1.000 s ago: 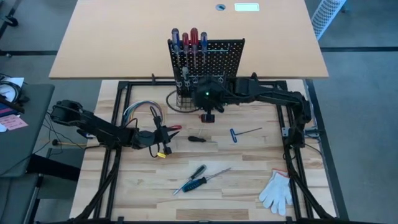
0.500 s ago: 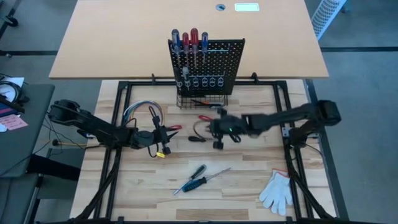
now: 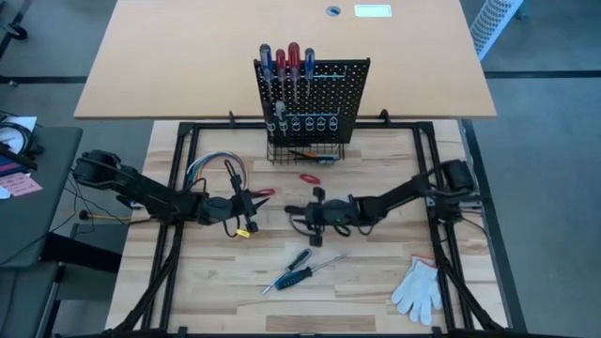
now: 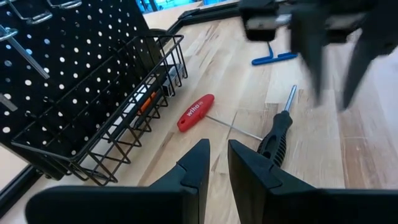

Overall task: Hang tools onto peg board
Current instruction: Hang the black screwdriver on the pegboard

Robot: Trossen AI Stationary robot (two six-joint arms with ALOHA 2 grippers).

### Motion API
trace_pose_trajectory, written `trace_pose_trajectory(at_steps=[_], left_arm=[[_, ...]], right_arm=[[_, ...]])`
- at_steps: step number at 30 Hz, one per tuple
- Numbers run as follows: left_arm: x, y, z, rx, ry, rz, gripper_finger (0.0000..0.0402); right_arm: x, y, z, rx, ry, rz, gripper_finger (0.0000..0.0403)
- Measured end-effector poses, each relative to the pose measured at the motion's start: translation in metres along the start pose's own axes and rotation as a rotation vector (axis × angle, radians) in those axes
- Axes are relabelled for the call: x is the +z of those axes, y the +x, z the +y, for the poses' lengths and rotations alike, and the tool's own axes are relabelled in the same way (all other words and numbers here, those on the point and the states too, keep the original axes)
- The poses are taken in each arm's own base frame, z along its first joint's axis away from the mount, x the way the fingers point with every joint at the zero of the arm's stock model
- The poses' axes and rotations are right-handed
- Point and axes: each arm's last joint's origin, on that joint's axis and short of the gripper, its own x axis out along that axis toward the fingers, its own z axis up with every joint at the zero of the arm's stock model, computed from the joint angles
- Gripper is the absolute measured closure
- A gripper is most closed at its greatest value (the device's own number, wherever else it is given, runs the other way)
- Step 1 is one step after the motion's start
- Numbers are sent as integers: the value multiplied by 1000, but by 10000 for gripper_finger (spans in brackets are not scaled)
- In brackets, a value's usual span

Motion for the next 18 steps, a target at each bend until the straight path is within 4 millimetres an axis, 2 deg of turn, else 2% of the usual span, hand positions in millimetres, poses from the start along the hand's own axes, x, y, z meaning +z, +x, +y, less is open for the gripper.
trace_pose_trajectory(at_steps=[4,8,10,14,18], left_arm=[[-2,0,0,-2,-7,14,348],[-4,0,0,-4,2,34,348],[-5,0,0,-4,4,37,348],[-5,0,0,-4,1,36,348],[-5,0,0,-4,0,40,348]], right_arm=[[18,17,-15,-21,-7,145,237],[37,34,-32,59,37,296,164],[42,46,-39,94,48,342,144],[39,67,-43,95,39,461,141],[35,77,-43,92,34,564,165]])
